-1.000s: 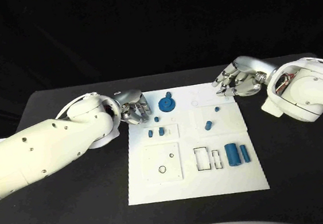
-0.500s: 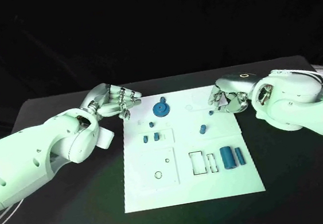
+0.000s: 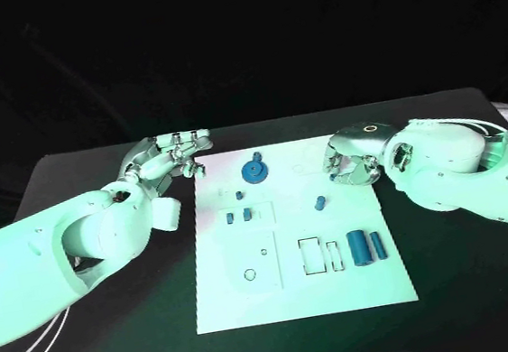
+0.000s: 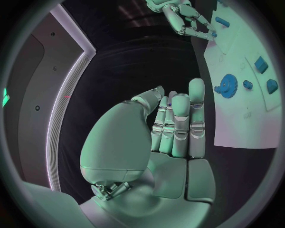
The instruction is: Assemble the parts on the task board
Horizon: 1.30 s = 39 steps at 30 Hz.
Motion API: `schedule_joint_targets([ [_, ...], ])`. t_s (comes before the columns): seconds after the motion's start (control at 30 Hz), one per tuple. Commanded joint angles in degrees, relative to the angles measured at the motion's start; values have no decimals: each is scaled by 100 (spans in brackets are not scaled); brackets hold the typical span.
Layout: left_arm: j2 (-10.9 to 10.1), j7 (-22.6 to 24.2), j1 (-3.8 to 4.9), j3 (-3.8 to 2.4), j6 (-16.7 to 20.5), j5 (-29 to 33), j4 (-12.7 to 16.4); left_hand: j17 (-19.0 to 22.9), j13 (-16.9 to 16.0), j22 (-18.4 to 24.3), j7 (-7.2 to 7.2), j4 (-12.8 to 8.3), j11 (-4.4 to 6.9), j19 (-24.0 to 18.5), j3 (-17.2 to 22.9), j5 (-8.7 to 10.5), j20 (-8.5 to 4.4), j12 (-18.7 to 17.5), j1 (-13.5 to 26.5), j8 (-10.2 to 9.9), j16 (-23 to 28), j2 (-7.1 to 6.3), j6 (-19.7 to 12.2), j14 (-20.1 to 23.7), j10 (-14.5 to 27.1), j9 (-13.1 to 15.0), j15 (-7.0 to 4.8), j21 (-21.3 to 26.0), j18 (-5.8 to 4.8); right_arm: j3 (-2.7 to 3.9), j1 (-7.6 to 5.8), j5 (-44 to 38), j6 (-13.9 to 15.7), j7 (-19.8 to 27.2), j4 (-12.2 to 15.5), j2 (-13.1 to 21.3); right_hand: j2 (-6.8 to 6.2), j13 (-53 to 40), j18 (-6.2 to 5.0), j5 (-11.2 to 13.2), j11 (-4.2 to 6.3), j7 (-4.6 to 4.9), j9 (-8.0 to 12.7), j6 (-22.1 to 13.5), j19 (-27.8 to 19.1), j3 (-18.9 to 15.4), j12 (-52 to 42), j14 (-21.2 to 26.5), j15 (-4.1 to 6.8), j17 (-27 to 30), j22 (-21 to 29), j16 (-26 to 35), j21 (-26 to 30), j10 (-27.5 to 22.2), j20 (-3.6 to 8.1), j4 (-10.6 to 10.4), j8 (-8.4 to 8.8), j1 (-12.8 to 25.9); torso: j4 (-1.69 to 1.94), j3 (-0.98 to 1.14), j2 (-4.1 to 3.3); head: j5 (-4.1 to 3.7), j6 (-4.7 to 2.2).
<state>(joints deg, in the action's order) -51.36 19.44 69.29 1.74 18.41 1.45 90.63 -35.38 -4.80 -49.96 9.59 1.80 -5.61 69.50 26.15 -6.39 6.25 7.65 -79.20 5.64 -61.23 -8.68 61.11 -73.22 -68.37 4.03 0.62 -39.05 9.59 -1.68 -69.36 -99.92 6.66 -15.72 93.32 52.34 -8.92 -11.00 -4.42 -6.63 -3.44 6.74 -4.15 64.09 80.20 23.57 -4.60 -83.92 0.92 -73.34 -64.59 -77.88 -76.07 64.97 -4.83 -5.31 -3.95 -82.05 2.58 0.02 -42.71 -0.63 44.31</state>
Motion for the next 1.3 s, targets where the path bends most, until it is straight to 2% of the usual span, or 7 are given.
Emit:
schedule_joint_targets([
  [0.03,-8,225,-3,-3,-99,371,42,5,-9,5,-3,-4,33,-31,-39,13,9,13,11,38,38,25,17,39,10,-1,-12,41,67,-1,24,-189,-205,-62,-54,-48,-23,28,-61,13,14,-26,5,-5,-21,46,34,-306,49,4,10,18,31,47,15,-4,26,29,5,3,-2,-10,21],
  [0.23,-20,216,-4,-3,-110,382,65,32,-11,24,-4,-7,34,-39,-50,12,8,19,8,39,51,27,16,50,12,-2,-12,65,71,-2,62,-216,-271,-65,-106,-107,0,118,-59,5,14,-29,-5,45,-14,125,23,-310,47,7,14,22,40,112,14,30,10,43,9,6,-1,-11,47],
  [0.63,-38,173,-4,-3,-135,385,77,67,-14,63,-3,-21,34,-55,-75,8,6,36,-9,42,67,38,15,68,22,-3,-14,118,78,-5,121,-507,-462,-192,-137,-169,112,263,-56,77,68,-55,-70,331,17,376,-56,-324,62,-18,-6,2,36,464,37,282,-67,-40,-2,9,-3,-7,72],
  [0.8,-39,160,-4,-3,-139,385,81,74,-15,71,-2,-27,35,-57,-83,7,5,43,-17,43,70,44,15,72,25,-3,-14,129,79,-6,150,-578,-281,-202,-122,-196,195,284,-47,131,94,-68,-111,463,44,449,-89,-337,86,-65,-53,-36,9,627,51,363,-110,-34,-3,11,-5,-20,86],
  [1.0,-42,144,-4,-3,-138,385,65,85,-17,79,-3,-38,35,-57,-93,5,4,53,-32,45,73,52,15,78,30,-4,-15,140,80,-5,162,-601,149,-194,-15,-151,266,300,-38,160,103,-69,-150,552,75,515,-100,-338,109,-63,-102,-40,-23,762,67,416,-136,9,-4,11,4,-53,84],
  [1.13,-46,132,-4,-3,-142,385,45,85,-17,79,-3,-38,35,-57,-93,5,4,53,-32,45,73,52,15,78,30,-4,-15,140,80,1,148,-553,409,-215,140,-44,263,313,-36,187,99,-64,-162,565,84,518,-86,-338,108,-59,-113,-40,-31,787,70,415,-135,66,-3,9,5,-56,87],
  [1.3,-48,124,-4,-3,-144,385,29,85,-17,79,-2,-38,35,-57,-93,5,4,53,-32,45,73,52,15,78,30,-4,-15,140,80,16,85,-462,534,-263,304,91,257,330,-34,219,94,-64,-173,569,90,518,-63,-338,106,-60,-120,-44,-36,798,70,409,-128,129,-5,8,7,-62,77],
])
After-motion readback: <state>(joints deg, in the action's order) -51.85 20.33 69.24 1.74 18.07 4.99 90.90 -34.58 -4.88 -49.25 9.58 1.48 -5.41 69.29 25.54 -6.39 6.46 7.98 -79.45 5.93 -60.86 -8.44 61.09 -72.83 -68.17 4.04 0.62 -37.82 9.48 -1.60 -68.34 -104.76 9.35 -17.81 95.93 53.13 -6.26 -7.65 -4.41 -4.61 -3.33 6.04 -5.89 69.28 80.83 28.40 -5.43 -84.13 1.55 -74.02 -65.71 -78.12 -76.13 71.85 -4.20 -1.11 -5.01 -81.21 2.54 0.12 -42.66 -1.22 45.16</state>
